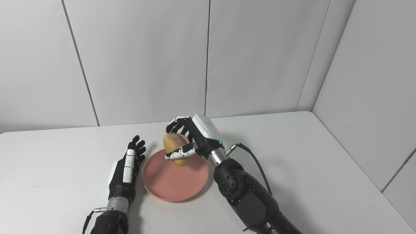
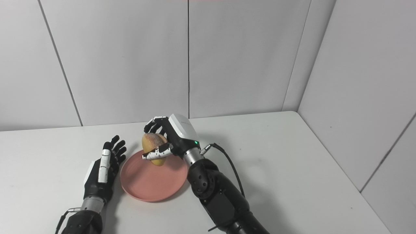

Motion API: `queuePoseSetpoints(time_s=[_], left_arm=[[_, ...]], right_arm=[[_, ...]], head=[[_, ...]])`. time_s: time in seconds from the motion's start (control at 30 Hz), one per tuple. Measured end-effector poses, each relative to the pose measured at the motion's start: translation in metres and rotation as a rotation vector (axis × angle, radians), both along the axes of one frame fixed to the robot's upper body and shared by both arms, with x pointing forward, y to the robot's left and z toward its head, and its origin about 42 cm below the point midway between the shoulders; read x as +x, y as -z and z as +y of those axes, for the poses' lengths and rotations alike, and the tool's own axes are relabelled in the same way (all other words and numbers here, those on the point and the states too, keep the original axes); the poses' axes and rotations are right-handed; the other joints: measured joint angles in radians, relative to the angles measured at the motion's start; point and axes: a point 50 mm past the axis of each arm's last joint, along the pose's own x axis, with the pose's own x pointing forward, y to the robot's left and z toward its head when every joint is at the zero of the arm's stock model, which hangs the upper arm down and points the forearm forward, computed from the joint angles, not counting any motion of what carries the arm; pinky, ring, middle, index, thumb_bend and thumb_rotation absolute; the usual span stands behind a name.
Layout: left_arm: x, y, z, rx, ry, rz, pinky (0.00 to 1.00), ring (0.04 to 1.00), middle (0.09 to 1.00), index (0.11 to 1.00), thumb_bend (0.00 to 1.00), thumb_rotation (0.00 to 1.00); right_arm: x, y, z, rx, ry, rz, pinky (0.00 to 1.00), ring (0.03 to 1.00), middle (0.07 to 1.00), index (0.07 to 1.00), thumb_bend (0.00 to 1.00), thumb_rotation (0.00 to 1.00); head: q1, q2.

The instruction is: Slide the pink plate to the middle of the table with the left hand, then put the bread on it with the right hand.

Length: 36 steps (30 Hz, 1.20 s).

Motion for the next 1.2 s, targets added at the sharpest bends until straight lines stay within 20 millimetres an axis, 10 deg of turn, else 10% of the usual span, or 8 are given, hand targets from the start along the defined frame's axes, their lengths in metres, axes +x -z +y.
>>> queuePoseSetpoints(time_s=[0.97, 1.1, 1.17, 1.2], left_arm=[[-0.001, 0.000, -0.001, -0.003, -0.003, 0.000, 0.93, 0.937, 0.935, 0.931, 0.77, 1.00], [-0.002, 0.000, -0.001, -0.004, -0.003, 0.000, 0.94, 0.943, 0.937, 0.936, 0.78, 1.00], [-0.002, 0.000, -0.001, -0.004, -0.002, 0.000, 0.94, 0.941, 0.935, 0.934, 0.78, 1.00], [-0.002, 0.000, -0.001, -0.004, -0.002, 0.000, 0.94, 0.943, 0.937, 0.936, 0.77, 1.00]], right_arm=[[-0.009, 0.026, 0.004, -0.180, -0.129, 0.012, 0.25, 0.365, 0.453, 0.543, 0.50, 0.00], [-0.010, 0.027, 0.003, -0.223, -0.137, -0.001, 0.40, 0.469, 0.463, 0.541, 0.51, 0.00], [-0.011, 0.026, 0.003, -0.246, -0.152, -0.004, 0.51, 0.592, 0.608, 0.510, 0.50, 0.11], [-0.011, 0.025, 0.003, -0.260, -0.156, -0.007, 0.57, 0.660, 0.681, 0.640, 0.48, 0.28]], head=[[0.003, 0.008], [0.002, 0.009], [0.002, 0.009], [0.002, 0.009]])
